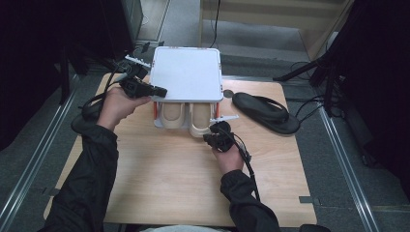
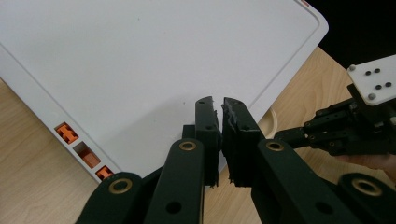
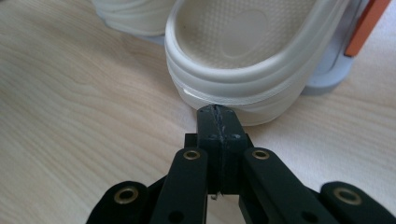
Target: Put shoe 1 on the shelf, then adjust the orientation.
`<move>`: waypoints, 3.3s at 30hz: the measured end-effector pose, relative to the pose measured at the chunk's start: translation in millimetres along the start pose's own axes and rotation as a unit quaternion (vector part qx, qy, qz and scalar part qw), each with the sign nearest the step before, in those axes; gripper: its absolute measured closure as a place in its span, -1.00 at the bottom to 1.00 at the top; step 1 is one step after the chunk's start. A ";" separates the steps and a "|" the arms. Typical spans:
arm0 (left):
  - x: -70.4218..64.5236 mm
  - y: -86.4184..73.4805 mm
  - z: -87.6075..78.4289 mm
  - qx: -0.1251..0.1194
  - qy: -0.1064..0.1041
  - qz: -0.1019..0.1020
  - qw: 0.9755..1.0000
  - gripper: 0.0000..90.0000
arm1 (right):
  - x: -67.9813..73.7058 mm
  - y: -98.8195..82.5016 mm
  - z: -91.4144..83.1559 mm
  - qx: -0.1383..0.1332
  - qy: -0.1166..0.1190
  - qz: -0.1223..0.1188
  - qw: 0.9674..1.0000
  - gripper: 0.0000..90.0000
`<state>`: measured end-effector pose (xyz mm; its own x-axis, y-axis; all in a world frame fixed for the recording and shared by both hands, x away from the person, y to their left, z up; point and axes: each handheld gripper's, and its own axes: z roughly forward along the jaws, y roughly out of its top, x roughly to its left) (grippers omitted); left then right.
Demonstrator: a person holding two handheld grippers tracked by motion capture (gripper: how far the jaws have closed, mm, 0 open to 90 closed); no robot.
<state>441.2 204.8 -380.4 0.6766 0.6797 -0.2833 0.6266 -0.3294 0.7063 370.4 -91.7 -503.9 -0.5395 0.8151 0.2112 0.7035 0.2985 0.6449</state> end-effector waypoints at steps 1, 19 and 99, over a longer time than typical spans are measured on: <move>0.1 0.0 0.0 0.000 0.000 0.001 1.000 0.88 | 0.4 2.3 1.6 0.001 -0.001 0.001 1.000 1.00; 0.3 0.2 0.0 -0.001 -0.003 -0.002 1.000 0.87 | 4.1 26.7 28.1 -0.013 -0.019 0.006 1.000 0.99; 46.0 -89.8 -37.5 -0.031 0.119 -0.101 0.987 0.66 | -37.4 -45.6 -93.0 -0.081 0.106 -0.048 0.990 -0.27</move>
<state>401.5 290.2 -432.5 0.4256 0.8649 -0.2662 0.7088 -0.1357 0.6922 315.4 -182.0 -473.0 -0.6971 0.6594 0.2815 0.5699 0.2712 0.7757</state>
